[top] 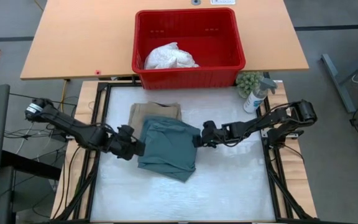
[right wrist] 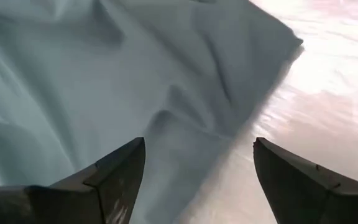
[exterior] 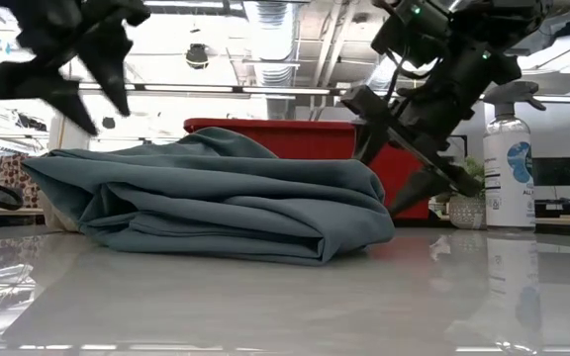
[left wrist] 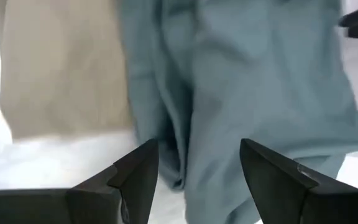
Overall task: Fold Laundry from Bin
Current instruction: Stack the folded blue pants on top of the folded brown short pants
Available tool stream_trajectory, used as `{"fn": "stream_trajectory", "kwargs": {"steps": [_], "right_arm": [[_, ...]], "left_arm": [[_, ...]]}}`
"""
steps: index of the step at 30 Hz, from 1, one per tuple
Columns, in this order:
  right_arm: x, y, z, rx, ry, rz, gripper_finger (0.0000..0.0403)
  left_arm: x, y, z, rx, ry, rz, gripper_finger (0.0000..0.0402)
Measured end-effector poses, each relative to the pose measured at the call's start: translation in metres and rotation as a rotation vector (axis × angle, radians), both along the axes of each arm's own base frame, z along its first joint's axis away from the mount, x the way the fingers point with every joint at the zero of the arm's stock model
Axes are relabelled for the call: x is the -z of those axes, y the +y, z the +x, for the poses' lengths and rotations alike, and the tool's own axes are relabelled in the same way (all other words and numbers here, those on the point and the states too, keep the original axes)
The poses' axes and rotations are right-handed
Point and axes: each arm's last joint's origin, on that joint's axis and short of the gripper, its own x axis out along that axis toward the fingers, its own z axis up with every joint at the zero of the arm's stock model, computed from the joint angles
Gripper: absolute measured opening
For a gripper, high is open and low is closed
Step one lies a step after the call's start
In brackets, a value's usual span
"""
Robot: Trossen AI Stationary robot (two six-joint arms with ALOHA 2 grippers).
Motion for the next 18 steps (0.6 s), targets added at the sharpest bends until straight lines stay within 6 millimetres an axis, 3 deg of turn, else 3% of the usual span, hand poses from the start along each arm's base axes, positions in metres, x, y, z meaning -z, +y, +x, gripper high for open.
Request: {"fn": "stream_trajectory", "kwargs": {"steps": [8, 18], "right_arm": [[0.0, -0.001, 0.0, -0.007, 0.001, -0.007, 0.0322], [0.0, -0.001, 0.0, -0.029, 0.002, -0.021, 0.0322]], "left_arm": [[0.034, -0.006, -0.016, -0.13, 0.066, -0.123, 0.0215], [0.071, -0.003, -0.011, -0.181, -0.169, -0.172, 0.0215]]}}
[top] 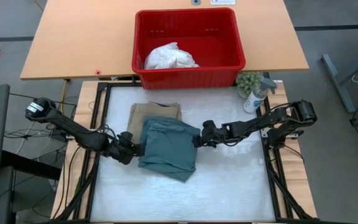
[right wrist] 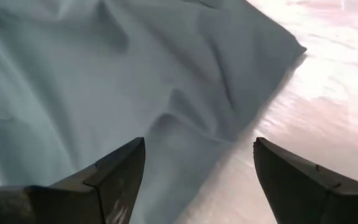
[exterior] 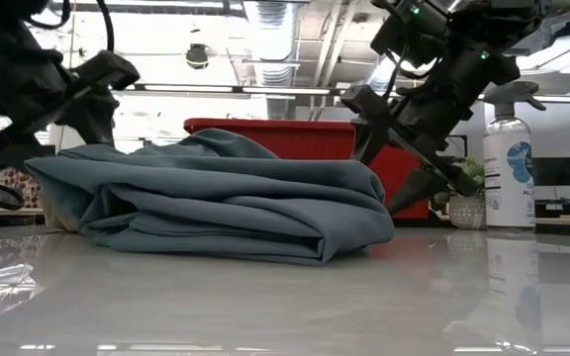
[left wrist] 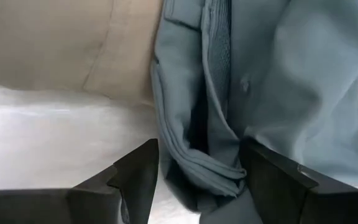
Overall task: Fold Laundry from Bin
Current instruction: Stack the folded blue pants on top of the folded brown short pants
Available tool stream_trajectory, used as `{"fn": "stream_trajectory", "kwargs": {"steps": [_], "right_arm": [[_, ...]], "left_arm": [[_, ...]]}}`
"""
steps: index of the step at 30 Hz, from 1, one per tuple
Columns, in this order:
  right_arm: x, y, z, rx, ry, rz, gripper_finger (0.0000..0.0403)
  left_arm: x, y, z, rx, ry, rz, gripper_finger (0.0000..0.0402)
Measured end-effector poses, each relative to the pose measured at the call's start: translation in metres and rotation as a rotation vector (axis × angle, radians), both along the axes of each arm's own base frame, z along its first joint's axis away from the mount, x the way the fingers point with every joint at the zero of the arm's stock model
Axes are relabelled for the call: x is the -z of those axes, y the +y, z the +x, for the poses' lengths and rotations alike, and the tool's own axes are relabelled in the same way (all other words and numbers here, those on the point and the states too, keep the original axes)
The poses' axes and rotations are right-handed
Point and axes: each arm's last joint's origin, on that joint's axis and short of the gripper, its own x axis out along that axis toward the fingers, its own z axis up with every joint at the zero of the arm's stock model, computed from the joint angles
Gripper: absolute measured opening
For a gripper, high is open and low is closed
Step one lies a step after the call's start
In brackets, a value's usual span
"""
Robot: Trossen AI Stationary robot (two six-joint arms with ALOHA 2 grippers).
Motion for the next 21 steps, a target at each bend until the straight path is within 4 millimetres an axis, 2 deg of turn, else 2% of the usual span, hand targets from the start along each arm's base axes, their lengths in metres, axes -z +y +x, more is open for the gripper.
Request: {"fn": "stream_trajectory", "kwargs": {"steps": [7, 12, 14, 17, 21], "right_arm": [[0.0, 0.0, 0.0, -0.026, 0.007, -0.016, 0.0319], [0.0, 0.0, 0.0, -0.042, 0.011, -0.03, 0.0317], [0.0, 0.0, 0.0, -0.042, 0.013, -0.03, 0.0317], [0.0, 0.0, 0.0, -0.054, 0.015, -0.04, 0.0317], [0.001, 0.0, -0.001, -0.061, 0.027, -0.045, 0.0317]], "left_arm": [[-0.004, -0.004, -0.007, 0.005, -0.053, 0.039, 0.0215], [-0.018, -0.003, -0.021, -0.003, -0.129, 0.202, 0.0215], [-0.014, 0.0, -0.024, 0.002, -0.141, 0.2, 0.0215], [0.004, 0.004, -0.029, -0.025, -0.125, 0.151, 0.0215], [0.009, 0.001, -0.028, -0.096, -0.294, 0.098, 0.0215]]}}
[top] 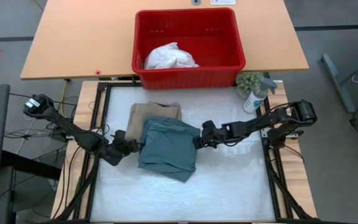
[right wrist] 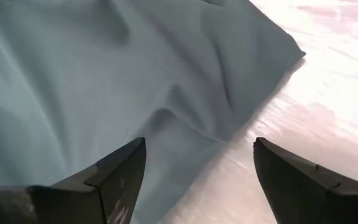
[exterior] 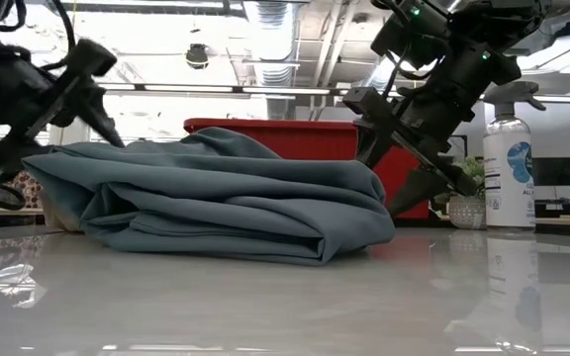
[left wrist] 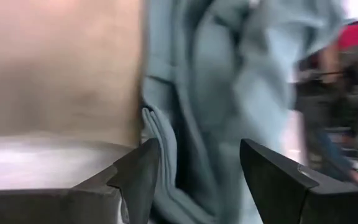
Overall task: Fold Laundry from Bin
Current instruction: Stack the folded blue pants on top of the folded brown short pants
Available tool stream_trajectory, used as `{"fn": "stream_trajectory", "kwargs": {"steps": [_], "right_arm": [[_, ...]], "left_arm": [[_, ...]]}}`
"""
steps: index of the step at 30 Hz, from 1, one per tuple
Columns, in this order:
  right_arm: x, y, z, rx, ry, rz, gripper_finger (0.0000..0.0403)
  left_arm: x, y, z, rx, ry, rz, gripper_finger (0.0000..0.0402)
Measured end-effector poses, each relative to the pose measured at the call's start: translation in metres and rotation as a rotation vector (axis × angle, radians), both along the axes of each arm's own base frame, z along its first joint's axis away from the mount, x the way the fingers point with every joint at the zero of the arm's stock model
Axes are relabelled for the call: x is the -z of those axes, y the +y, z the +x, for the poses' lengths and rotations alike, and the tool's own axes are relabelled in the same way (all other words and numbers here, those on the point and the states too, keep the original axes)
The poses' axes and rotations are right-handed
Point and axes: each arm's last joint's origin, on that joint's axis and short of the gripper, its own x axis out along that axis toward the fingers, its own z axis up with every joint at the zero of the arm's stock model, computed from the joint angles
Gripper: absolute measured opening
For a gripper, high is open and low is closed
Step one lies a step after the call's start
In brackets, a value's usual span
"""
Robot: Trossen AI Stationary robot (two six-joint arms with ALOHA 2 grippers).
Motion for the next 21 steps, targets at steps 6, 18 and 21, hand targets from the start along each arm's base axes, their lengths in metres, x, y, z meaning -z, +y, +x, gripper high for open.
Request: {"fn": "stream_trajectory", "kwargs": {"steps": [6, 18, 21], "right_arm": [[0.0006, 0.0, -0.0007, -0.023, 0.014, -0.016, 0.0317], [0.0008, 0.0001, -0.001, -0.028, 0.018, -0.016, 0.0317], [0.0009, 0.0001, -0.001, -0.028, 0.018, -0.016, 0.0317]], "left_arm": [[-0.0024, -0.0021, 0.0062, 0.094, -0.109, 0.049, 0.0222], [0.0016, 0.0014, 0.0048, 0.12, -0.042, 0.113, 0.0225], [0.0001, 0.0013, 0.0067, 0.158, -0.045, 0.116, 0.0225]]}}
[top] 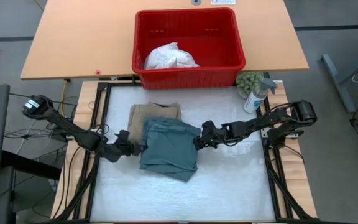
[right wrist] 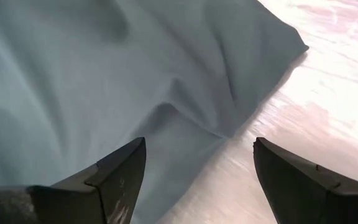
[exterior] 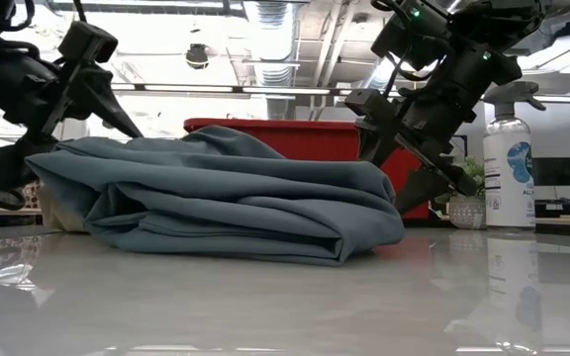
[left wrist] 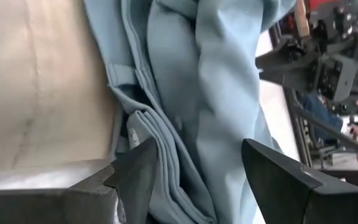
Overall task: Fold Laundry from Bin
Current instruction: Stack the folded blue pants on top of the folded brown short pants
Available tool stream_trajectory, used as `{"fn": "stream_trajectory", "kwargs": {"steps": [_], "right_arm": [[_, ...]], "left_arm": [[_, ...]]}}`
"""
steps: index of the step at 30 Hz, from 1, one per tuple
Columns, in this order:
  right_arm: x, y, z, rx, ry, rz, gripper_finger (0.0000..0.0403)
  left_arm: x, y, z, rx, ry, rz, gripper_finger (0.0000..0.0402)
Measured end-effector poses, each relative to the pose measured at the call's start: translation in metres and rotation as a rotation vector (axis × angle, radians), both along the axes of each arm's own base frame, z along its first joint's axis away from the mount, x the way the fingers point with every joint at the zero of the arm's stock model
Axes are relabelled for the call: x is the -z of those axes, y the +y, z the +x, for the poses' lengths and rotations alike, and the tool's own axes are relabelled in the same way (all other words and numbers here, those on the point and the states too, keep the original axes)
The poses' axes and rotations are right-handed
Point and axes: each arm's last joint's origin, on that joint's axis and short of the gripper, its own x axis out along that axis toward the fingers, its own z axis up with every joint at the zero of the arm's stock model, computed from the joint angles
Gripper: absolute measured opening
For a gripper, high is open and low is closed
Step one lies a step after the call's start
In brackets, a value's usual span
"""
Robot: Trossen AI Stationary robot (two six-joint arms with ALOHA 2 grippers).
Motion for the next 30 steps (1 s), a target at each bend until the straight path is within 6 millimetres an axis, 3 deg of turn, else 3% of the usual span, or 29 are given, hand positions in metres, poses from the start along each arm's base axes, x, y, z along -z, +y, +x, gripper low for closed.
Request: {"fn": "stream_trajectory", "kwargs": {"steps": [16, 30], "right_arm": [[0.0019, 0.0028, -0.0023, 0.003, 0.027, 0.055, 0.0317], [0.0027, 0.0039, -0.0039, 0.021, 0.042, 0.017, 0.0317]], "left_arm": [[0.0082, 0.0066, -0.0012, 0.09, 0.134, -0.012, 0.0225], [0.0058, 0.0056, 0.001, 0.102, 0.104, -0.041, 0.0225]]}}
